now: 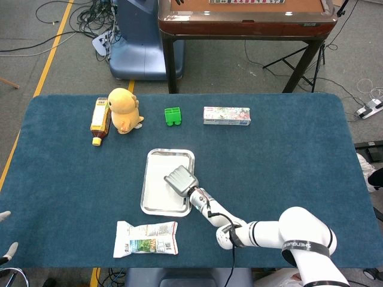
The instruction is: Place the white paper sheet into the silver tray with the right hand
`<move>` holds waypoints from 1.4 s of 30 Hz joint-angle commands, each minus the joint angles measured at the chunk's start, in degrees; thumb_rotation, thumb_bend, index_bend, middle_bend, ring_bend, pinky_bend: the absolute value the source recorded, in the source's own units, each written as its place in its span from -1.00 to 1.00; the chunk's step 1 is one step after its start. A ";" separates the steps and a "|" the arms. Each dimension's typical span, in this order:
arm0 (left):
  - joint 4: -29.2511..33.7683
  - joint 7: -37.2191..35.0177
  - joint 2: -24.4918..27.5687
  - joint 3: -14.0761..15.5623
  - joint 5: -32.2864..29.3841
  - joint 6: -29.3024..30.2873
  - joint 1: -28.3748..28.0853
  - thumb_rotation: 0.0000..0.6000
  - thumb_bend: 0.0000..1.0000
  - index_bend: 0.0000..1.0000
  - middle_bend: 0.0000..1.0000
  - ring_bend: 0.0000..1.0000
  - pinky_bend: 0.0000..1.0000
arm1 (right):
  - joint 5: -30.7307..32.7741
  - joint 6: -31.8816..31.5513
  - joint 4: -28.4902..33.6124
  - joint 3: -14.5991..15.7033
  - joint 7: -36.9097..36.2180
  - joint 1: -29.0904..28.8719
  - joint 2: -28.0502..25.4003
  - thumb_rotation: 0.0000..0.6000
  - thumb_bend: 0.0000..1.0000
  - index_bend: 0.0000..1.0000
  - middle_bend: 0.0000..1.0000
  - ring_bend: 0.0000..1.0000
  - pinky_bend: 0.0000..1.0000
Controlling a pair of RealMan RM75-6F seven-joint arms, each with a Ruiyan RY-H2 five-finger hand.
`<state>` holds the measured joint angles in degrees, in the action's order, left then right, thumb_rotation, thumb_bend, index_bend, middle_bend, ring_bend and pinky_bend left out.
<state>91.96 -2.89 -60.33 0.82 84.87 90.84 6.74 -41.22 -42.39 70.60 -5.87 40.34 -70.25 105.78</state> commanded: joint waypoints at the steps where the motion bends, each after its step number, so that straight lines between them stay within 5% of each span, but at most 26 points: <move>1: -0.01 0.03 -0.03 0.01 0.02 -0.01 0.00 1.00 -0.51 -0.60 -0.57 -0.58 -0.75 | 0.01 -0.07 0.04 0.12 0.08 0.15 -0.11 1.00 1.00 -0.27 0.50 0.50 0.55; 42: 0.78 1.12 -0.17 -0.13 0.49 -0.22 -0.52 1.00 -0.51 -0.60 -0.57 -0.58 -0.75 | -3.50 -3.72 6.52 1.04 0.54 3.28 -4.52 1.00 1.00 -0.27 0.50 0.50 0.55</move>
<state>92.74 -1.76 -60.50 0.68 85.36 90.62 6.22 -44.30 -45.66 76.55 -4.56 41.12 -67.18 101.69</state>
